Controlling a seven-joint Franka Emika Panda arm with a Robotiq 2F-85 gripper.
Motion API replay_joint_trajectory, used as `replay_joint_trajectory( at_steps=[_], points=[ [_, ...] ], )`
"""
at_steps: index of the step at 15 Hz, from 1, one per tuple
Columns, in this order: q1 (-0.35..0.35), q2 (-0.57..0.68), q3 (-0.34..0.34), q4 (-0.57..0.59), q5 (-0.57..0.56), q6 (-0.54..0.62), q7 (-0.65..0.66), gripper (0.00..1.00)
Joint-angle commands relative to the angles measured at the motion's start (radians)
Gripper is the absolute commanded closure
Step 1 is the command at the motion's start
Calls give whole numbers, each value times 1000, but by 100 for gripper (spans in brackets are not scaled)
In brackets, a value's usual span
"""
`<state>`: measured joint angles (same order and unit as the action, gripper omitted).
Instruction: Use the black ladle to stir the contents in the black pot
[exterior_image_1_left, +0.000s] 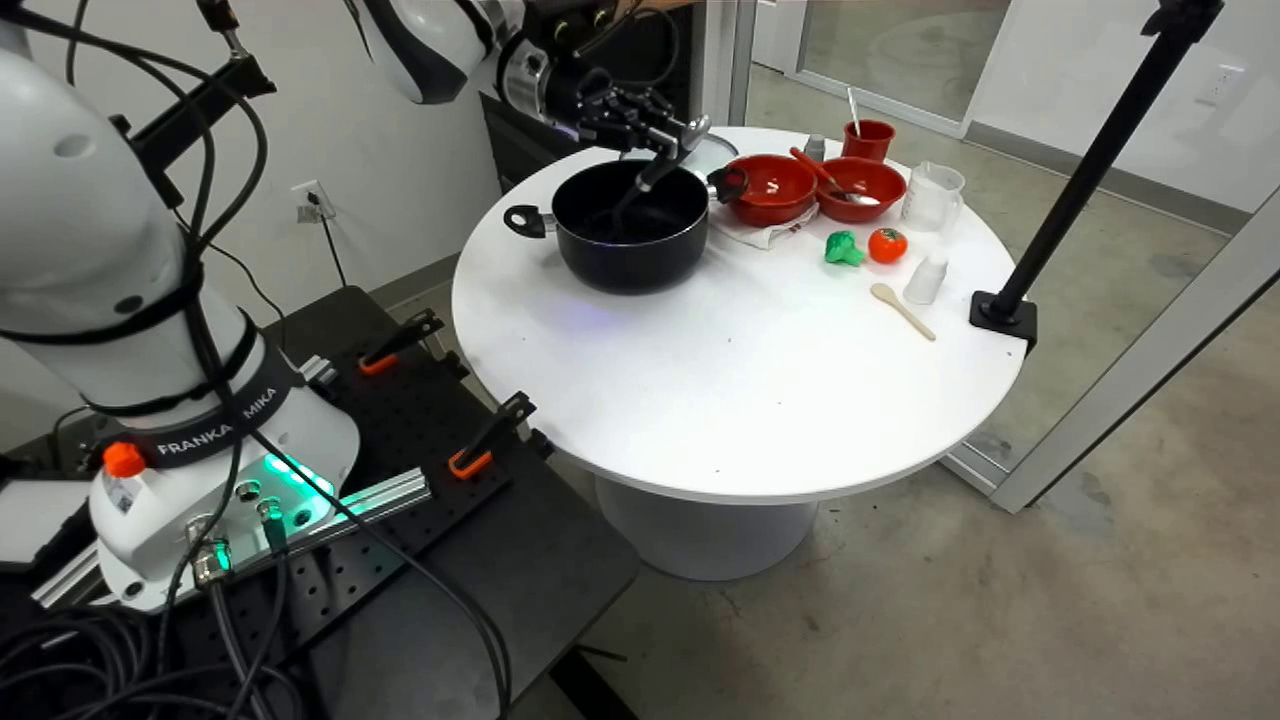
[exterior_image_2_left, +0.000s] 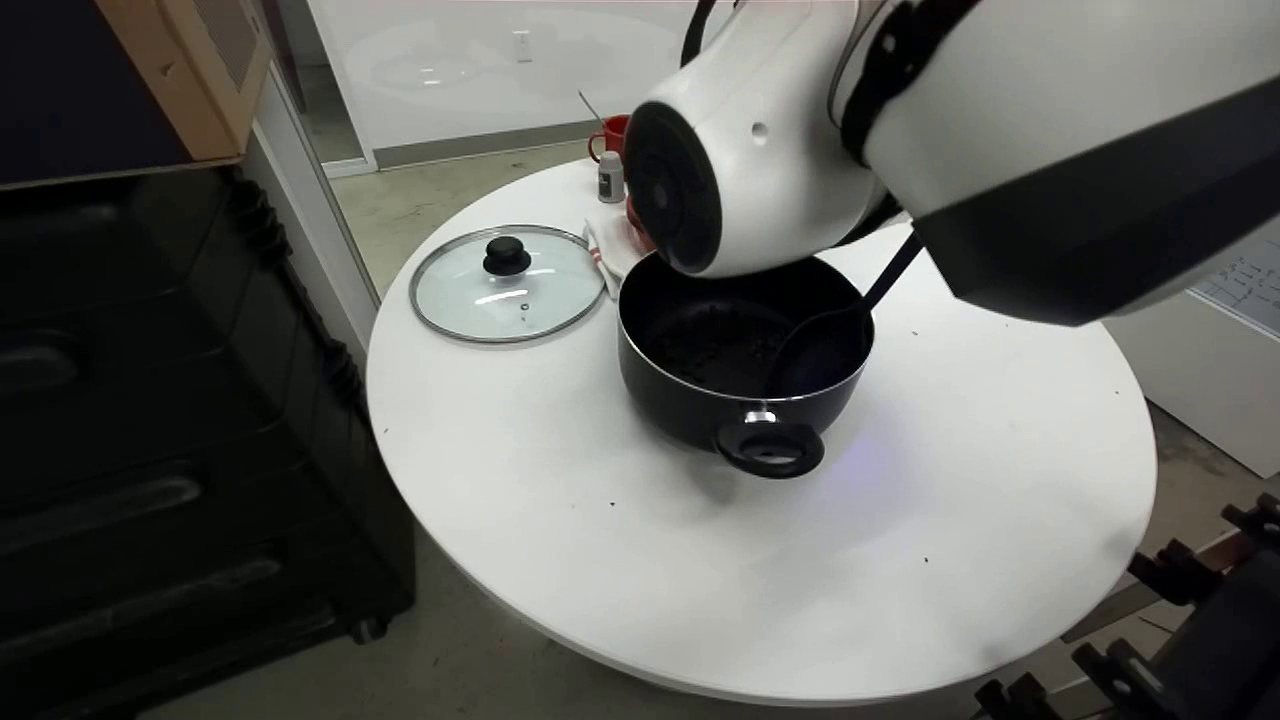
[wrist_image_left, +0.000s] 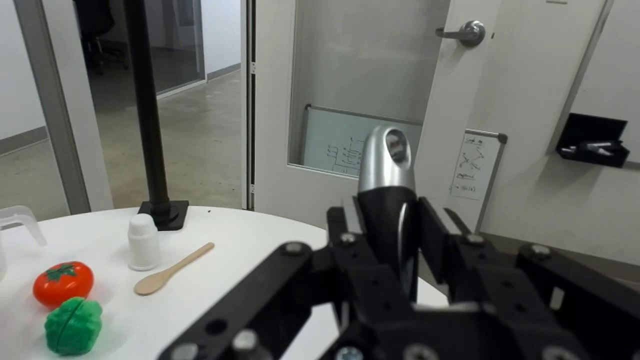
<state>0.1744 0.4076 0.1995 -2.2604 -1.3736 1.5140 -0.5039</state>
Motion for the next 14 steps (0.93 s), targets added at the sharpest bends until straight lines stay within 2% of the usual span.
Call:
replay_joint_trajectory(
  at_steps=[1, 7, 14],
  points=[
    [17, -17, 16, -56, -58, -15, -10, 92],
    [43, -6, 50, -42, -113, 11, 85, 92],
    [86, 15, 78, -29, -182, 31, 269, 92]
  ],
)
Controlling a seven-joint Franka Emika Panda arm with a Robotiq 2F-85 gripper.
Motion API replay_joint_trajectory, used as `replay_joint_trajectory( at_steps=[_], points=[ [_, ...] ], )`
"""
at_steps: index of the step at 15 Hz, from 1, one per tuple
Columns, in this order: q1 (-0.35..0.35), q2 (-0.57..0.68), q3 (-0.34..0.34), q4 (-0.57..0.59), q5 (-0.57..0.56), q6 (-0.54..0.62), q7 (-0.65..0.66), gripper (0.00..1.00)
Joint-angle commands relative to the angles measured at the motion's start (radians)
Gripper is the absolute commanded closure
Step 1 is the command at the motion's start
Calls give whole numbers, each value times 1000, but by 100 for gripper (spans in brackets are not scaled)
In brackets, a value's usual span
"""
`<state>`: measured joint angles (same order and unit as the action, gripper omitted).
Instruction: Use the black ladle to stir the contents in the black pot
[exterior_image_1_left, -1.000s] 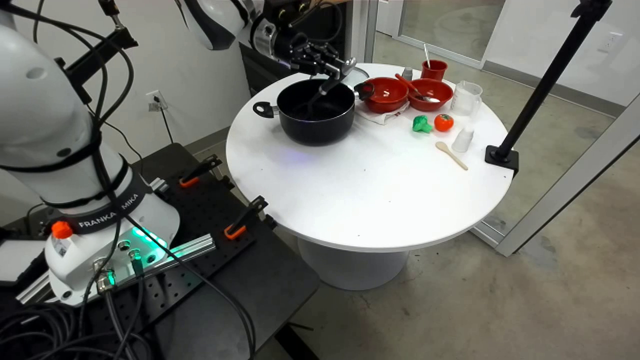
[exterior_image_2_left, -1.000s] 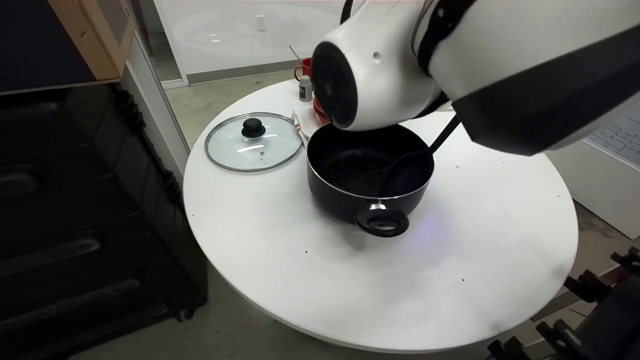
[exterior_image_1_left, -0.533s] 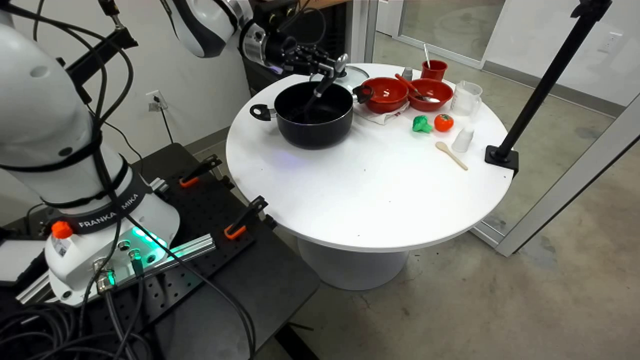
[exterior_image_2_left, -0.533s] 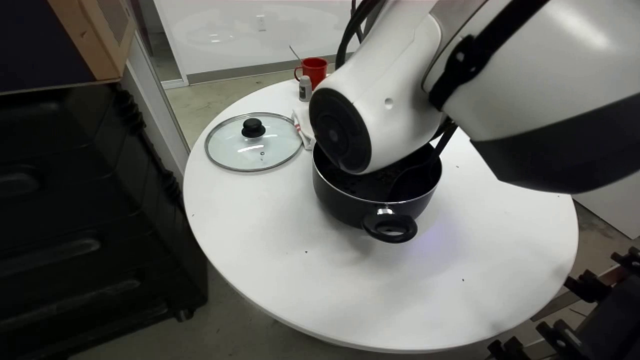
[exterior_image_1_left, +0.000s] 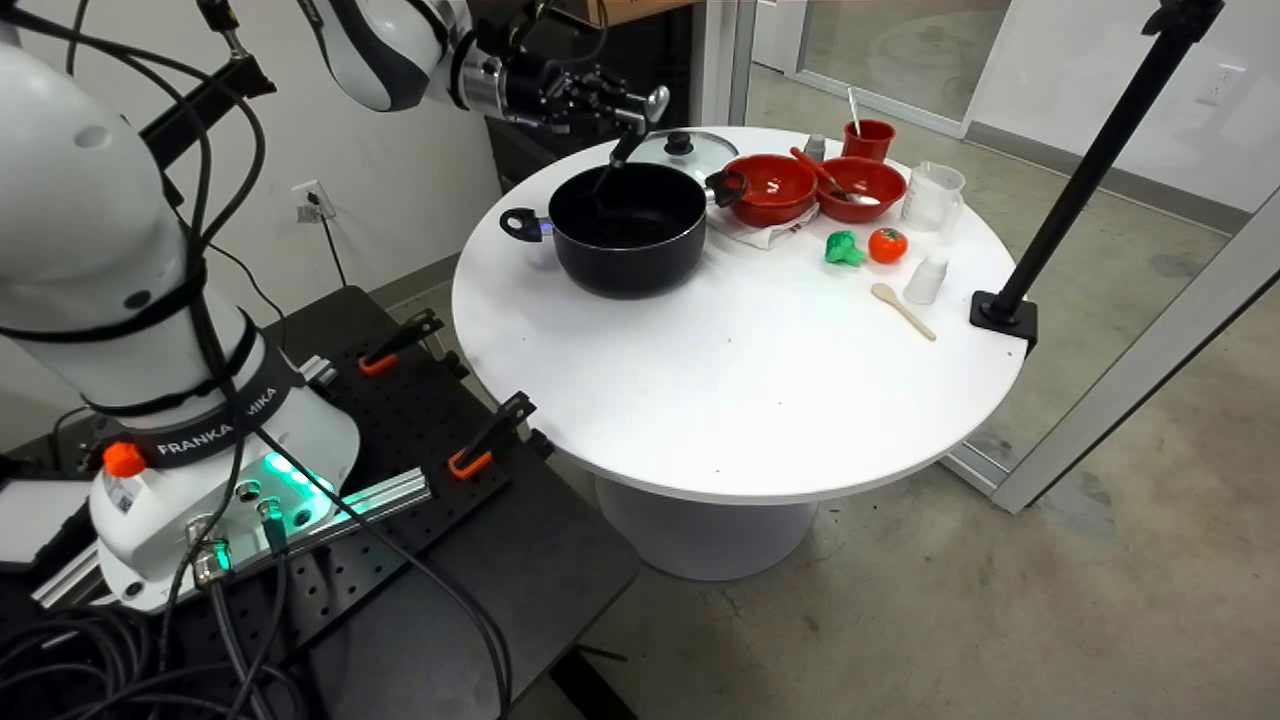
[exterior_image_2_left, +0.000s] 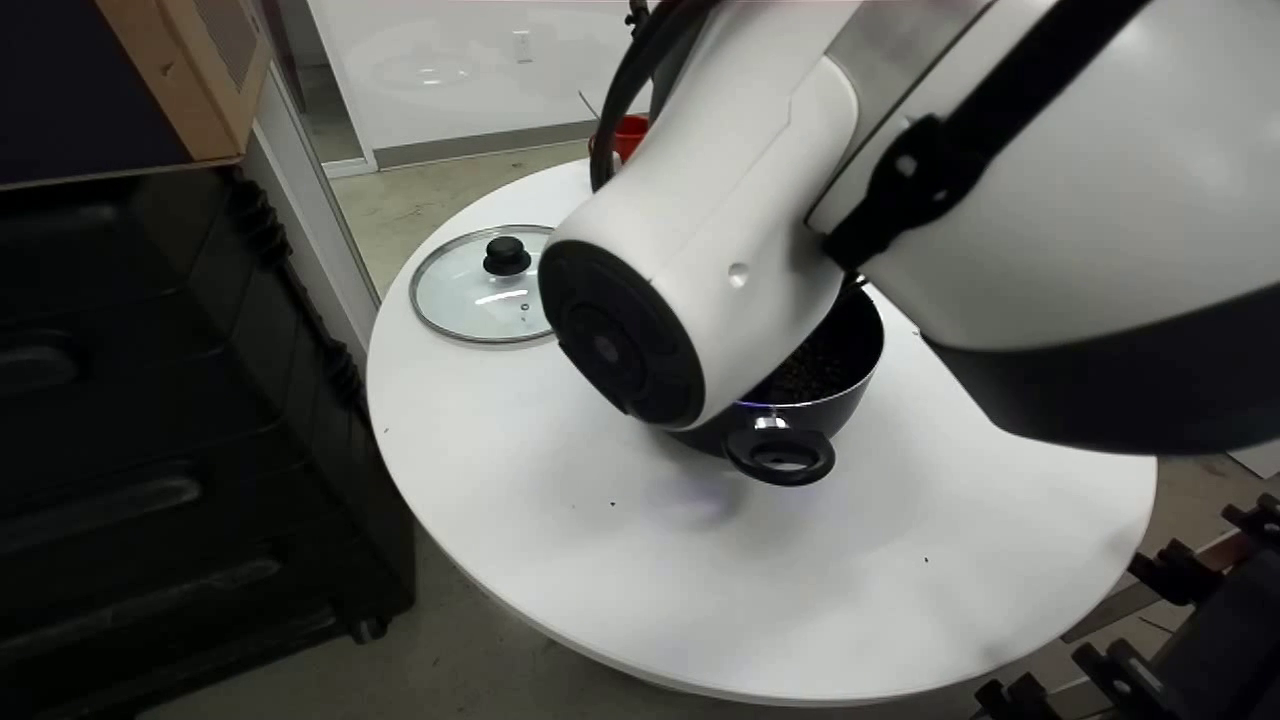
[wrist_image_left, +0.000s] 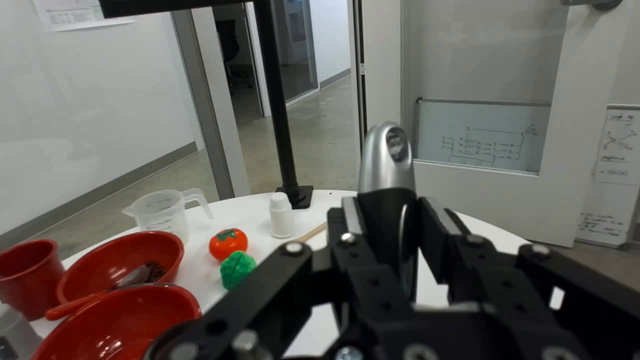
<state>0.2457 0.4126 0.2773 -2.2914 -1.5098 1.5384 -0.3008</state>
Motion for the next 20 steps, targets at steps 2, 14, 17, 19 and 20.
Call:
replay_joint_trajectory(
  at_steps=[2, 14, 17, 19, 20],
  points=[
    [21, 29, -5, 15, -68, -2, 101, 92],
    [24, 220, -71, 251, -37, -192, 114, 92],
    [18, 272, -89, 315, -32, -246, 103, 92],
    [11, 298, -102, 346, -49, -258, 119, 92],
    [7, 307, -110, 358, -54, -261, 121, 92]
  ],
)
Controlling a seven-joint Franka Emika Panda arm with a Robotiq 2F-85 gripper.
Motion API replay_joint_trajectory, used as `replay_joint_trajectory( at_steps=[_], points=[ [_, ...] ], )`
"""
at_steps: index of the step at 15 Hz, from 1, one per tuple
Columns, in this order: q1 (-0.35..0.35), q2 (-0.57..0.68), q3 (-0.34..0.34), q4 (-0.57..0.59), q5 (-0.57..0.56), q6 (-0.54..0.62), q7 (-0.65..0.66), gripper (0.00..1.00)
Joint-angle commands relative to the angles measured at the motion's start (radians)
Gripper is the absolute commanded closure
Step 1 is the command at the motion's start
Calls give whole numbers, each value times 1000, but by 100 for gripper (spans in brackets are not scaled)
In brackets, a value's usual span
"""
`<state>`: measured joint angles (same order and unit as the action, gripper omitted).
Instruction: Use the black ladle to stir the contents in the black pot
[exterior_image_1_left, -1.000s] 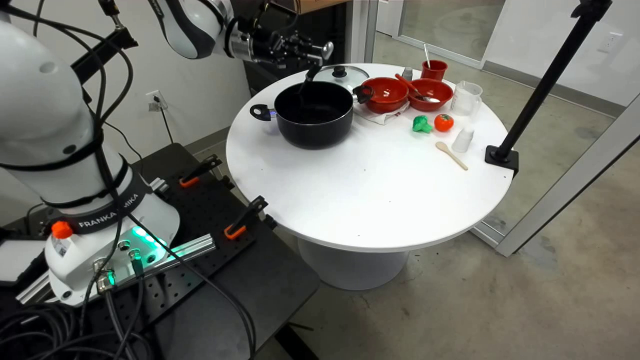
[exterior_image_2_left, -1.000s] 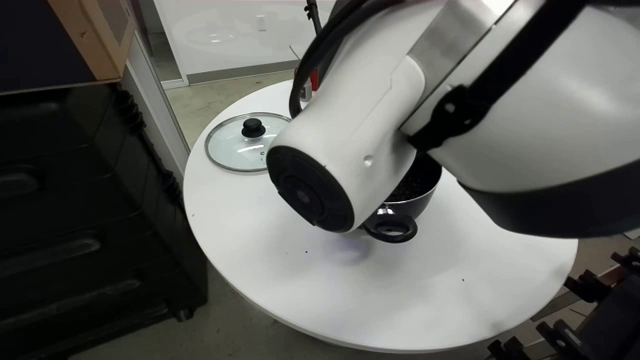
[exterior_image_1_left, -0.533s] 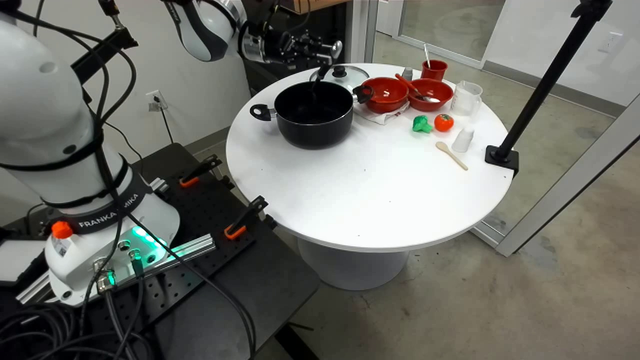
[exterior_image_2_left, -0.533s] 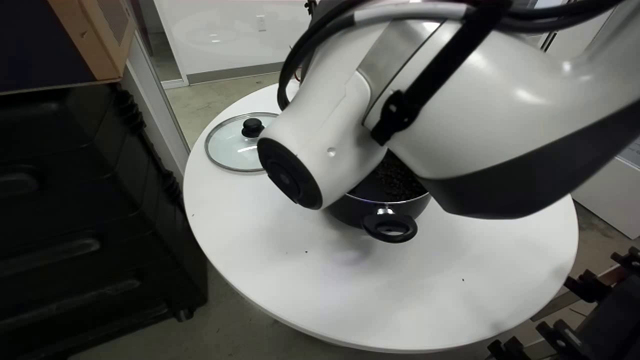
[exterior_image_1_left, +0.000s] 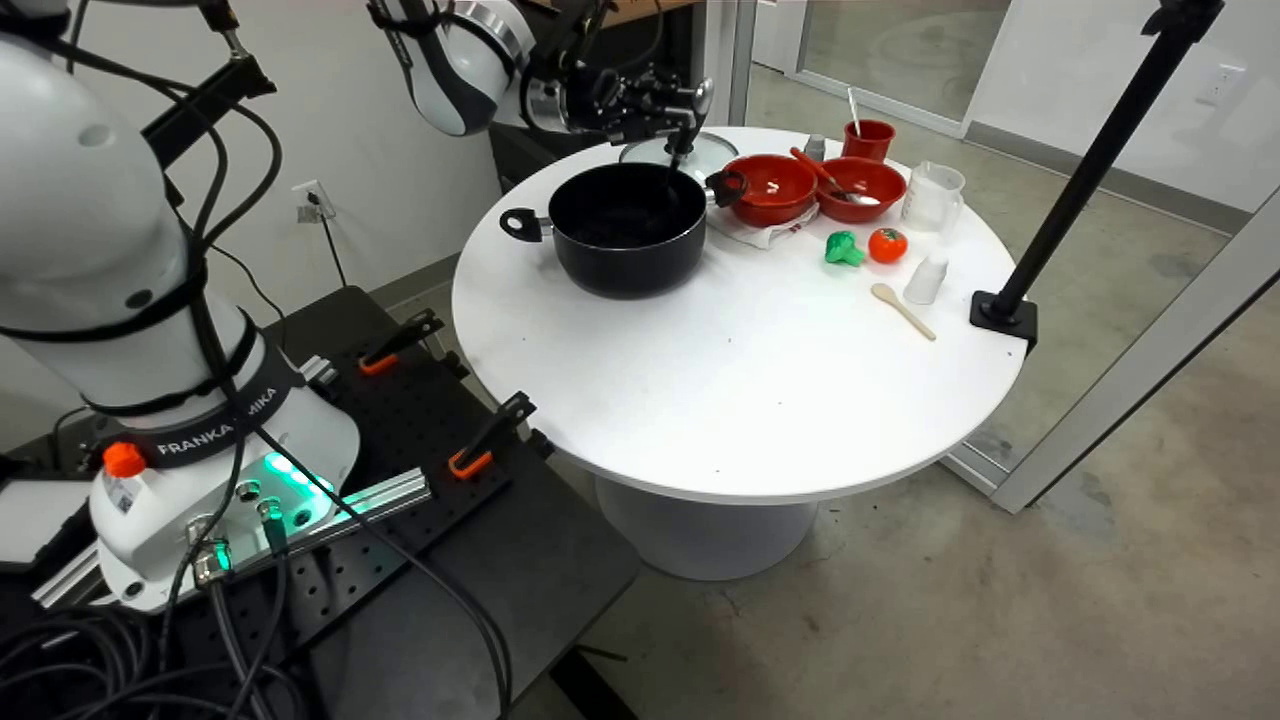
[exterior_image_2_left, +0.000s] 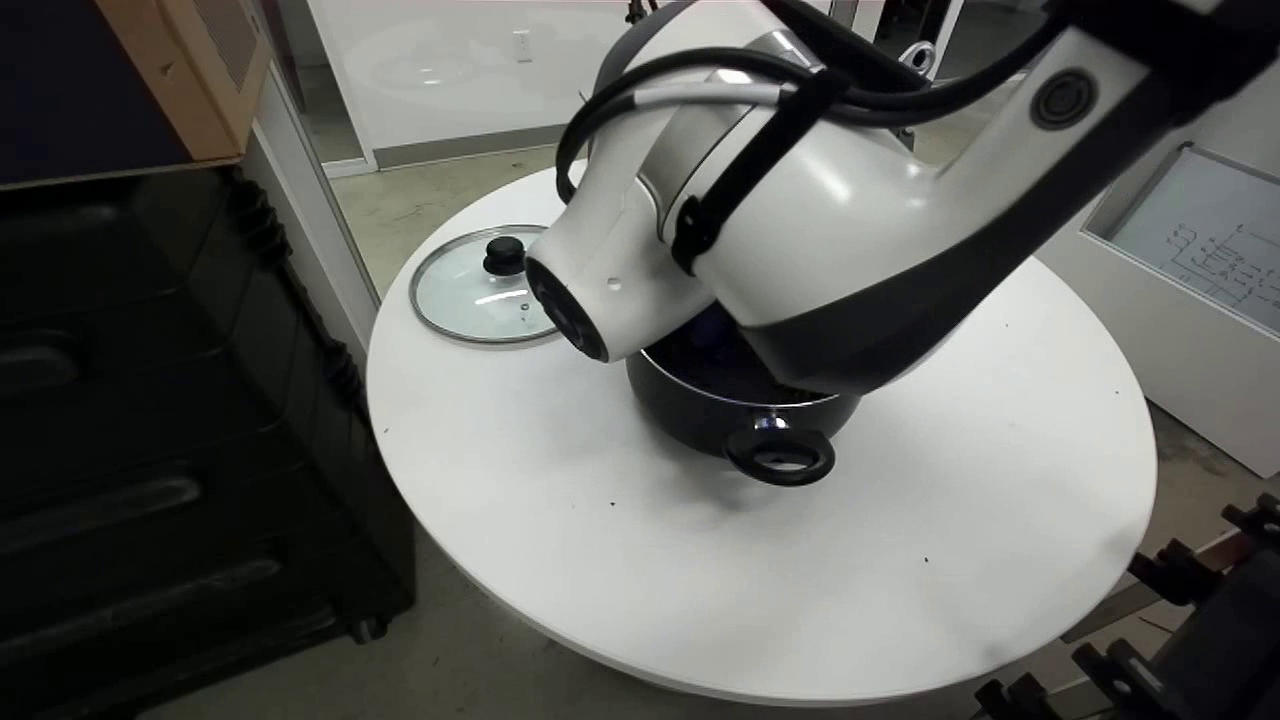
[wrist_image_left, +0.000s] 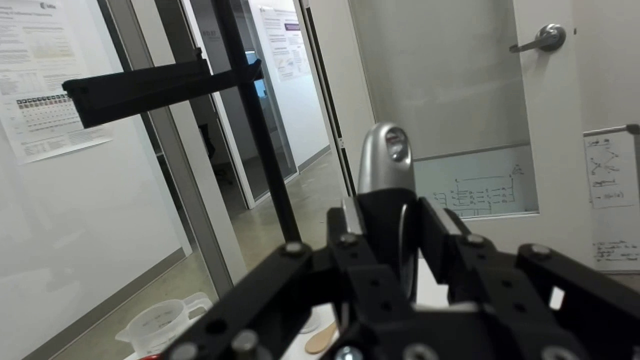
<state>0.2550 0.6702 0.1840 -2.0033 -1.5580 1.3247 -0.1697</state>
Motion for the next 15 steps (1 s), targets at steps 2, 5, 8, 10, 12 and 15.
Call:
replay_joint_trajectory(
  at_steps=[2, 5, 8, 10, 12, 15],
  points=[
    [-11, 58, -30, 79, -14, -52, -3, 92],
    [-18, 63, -58, 62, -6, -115, -49, 92],
    [-27, 46, -72, 5, -8, -188, -128, 92],
    [-38, 31, -65, -43, -9, -206, -195, 92],
    [-51, 10, -51, -96, -17, -188, -248, 92],
    [-63, -15, -25, -156, -28, -145, -261, 92]
  ],
)
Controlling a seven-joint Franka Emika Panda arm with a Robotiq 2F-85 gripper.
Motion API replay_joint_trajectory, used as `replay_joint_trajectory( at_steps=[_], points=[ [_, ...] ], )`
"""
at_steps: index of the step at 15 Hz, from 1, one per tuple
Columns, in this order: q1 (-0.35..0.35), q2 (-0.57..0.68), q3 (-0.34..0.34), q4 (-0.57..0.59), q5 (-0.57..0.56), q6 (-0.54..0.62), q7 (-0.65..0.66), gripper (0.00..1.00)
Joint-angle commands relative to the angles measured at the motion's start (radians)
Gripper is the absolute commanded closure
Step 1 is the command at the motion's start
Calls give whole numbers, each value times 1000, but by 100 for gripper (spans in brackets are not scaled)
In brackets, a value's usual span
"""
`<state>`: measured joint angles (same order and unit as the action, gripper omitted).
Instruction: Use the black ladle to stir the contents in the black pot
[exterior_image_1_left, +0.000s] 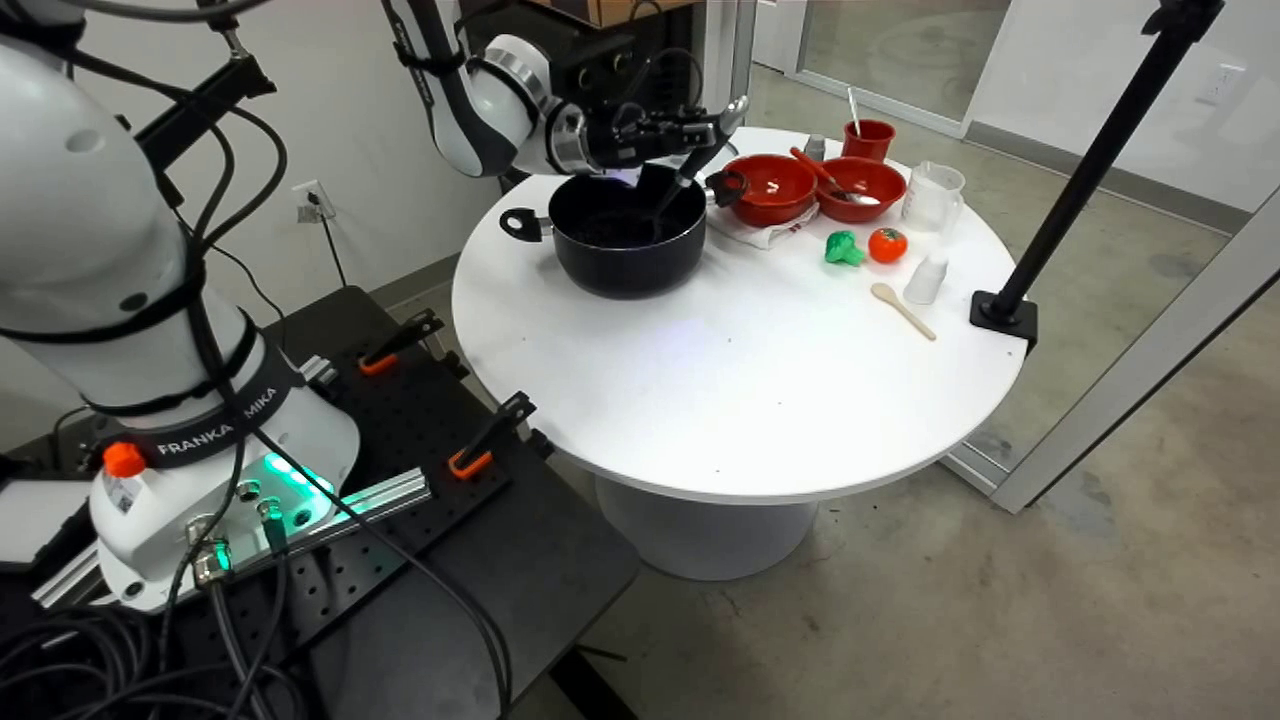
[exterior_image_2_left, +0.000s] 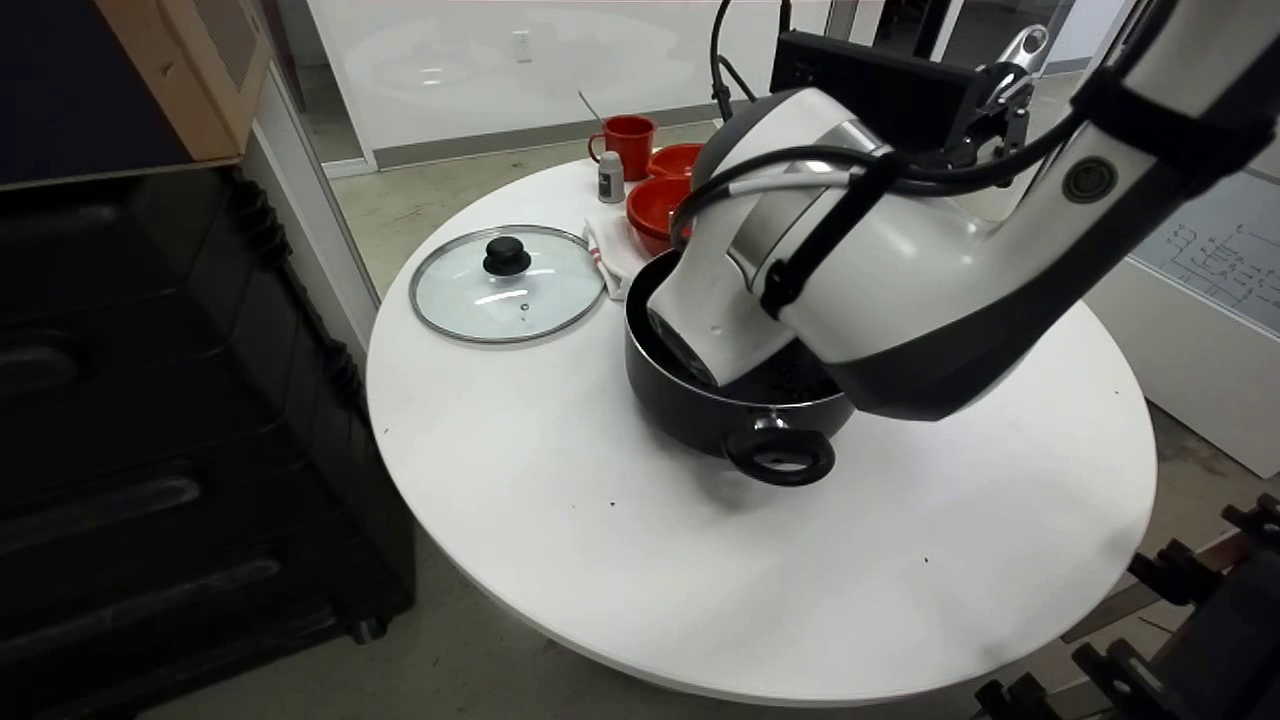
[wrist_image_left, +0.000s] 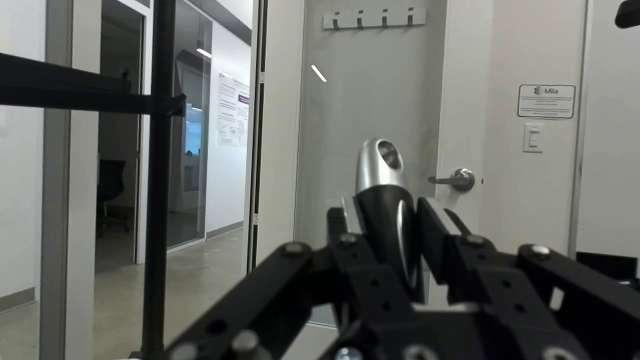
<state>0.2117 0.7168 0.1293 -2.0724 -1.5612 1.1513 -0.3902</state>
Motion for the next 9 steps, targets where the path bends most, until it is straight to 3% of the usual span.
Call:
replay_joint_trajectory(
  at_steps=[1, 9],
  points=[
    [-21, -71, 40, -104, -27, 43, -25, 92],
    [-3, -106, 100, -225, -76, 164, 62, 92]
  ],
)
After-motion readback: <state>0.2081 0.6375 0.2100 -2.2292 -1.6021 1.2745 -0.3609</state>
